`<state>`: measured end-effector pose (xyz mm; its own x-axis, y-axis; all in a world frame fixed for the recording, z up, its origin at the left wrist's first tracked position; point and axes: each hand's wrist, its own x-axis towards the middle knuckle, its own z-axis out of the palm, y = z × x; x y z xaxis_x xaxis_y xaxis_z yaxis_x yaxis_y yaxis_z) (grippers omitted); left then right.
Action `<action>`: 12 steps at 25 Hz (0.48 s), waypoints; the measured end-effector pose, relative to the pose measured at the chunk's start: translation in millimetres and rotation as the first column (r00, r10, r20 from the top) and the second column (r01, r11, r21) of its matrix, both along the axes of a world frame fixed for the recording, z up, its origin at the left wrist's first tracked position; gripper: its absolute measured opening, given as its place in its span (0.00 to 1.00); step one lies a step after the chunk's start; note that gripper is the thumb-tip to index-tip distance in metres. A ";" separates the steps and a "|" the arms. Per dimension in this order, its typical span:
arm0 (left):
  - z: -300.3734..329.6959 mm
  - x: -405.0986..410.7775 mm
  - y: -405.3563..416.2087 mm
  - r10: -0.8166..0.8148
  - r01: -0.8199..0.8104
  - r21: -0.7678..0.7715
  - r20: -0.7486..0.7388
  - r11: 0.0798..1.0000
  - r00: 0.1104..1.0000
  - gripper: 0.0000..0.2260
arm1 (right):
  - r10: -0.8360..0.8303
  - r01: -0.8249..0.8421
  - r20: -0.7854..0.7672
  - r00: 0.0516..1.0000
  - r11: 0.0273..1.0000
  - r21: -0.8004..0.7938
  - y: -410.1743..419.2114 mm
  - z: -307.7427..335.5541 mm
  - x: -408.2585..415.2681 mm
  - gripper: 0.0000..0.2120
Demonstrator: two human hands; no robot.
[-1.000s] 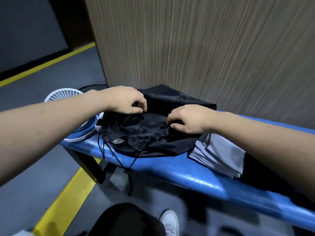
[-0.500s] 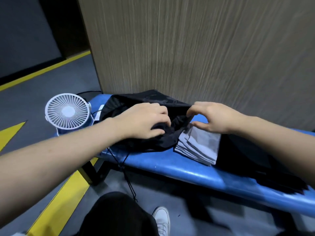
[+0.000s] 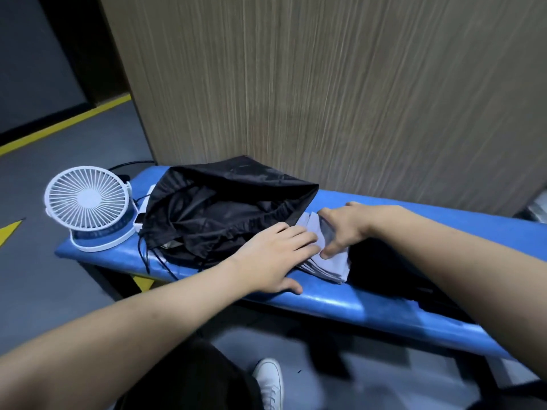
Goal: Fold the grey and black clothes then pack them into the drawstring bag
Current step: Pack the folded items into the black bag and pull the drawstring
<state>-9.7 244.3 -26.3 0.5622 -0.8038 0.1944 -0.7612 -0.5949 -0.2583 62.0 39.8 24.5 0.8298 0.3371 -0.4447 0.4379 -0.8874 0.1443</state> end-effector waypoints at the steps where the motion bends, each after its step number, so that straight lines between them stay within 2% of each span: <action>1: -3.8 0.4 -0.3 0.001 -0.001 0.001 0.008 1.000 1.000 0.39 | -0.007 0.007 -0.017 1.000 1.000 -0.002 2.5 -3.3 1.4 0.38; 5: -16.4 -10.4 -3.3 0.024 -0.023 -0.040 0.036 0.999 0.999 0.42 | -0.091 0.091 -0.077 0.993 0.996 0.005 14.5 -2.7 4.1 0.38; 9: -25.1 -31.6 -0.8 0.088 -0.089 0.021 0.071 0.996 0.994 0.49 | -0.078 0.071 -0.089 0.993 0.994 -0.077 28.4 -3.9 -11.3 0.34; 12: -25.4 -44.5 8.3 0.122 -0.126 0.050 0.064 0.991 0.990 0.49 | -0.056 0.047 -0.063 0.996 0.990 -0.132 41.7 2.4 -38.9 0.43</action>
